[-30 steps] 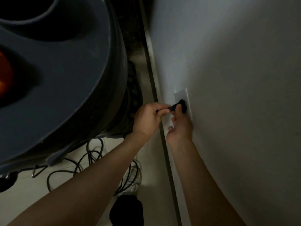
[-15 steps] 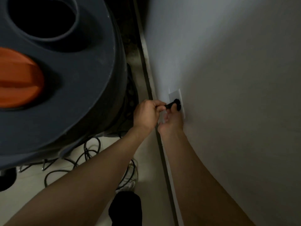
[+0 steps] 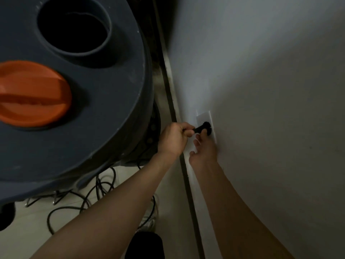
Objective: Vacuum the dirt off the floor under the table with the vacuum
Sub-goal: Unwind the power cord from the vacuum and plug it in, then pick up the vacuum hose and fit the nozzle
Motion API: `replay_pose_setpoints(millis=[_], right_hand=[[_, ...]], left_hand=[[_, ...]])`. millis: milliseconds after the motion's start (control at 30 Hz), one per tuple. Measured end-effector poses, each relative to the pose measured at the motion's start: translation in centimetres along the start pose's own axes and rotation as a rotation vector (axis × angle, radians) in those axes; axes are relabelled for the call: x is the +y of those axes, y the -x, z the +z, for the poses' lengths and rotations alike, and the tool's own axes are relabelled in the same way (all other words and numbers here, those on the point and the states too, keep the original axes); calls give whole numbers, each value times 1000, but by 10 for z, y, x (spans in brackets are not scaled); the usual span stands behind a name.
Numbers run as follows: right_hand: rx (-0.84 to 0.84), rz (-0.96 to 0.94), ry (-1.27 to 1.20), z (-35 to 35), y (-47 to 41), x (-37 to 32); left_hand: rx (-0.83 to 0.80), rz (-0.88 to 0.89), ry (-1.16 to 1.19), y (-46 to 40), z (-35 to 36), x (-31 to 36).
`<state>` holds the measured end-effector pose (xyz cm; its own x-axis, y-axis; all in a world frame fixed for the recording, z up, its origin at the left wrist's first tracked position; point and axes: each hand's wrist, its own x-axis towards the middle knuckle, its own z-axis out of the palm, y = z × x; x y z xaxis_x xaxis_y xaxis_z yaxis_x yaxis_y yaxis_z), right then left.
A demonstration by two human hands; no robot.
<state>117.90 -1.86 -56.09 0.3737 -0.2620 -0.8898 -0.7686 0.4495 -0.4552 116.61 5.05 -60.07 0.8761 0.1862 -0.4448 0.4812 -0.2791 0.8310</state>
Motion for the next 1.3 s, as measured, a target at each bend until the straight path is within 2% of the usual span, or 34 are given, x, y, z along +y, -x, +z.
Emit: replay_pose_setpoints(millis=[133, 233, 300, 400, 533, 700, 933, 1167, 1300], right_hand=[[-75, -21, 253, -8, 6, -5], [-21, -125, 524, -21, 18, -1], [-6, -267, 762, -32, 34, 2], [-84, -509, 1121, -53, 65, 3], [-199, -772, 1453, -74, 117, 0], [-251, -933, 1595, -73, 204, -18], [-413, -1067, 1599, -41, 295, -24], [-558, -1129, 1715, 27, 345, 6], [-560, -1179, 1826, 87, 350, 28]], left_hand=[[-50, 79, -181, 1, -6, 1], [-173, 119, -410, 14, -11, 9], [-235, 100, -540, 38, -19, 16], [-243, 81, -634, 82, -41, 25], [-259, 121, -753, 144, -76, 49], [-187, 161, -793, 221, -129, 96], [31, 118, -728, 280, -208, 134], [211, 20, -582, 287, -294, 114], [285, -108, -419, 259, -349, 83]])
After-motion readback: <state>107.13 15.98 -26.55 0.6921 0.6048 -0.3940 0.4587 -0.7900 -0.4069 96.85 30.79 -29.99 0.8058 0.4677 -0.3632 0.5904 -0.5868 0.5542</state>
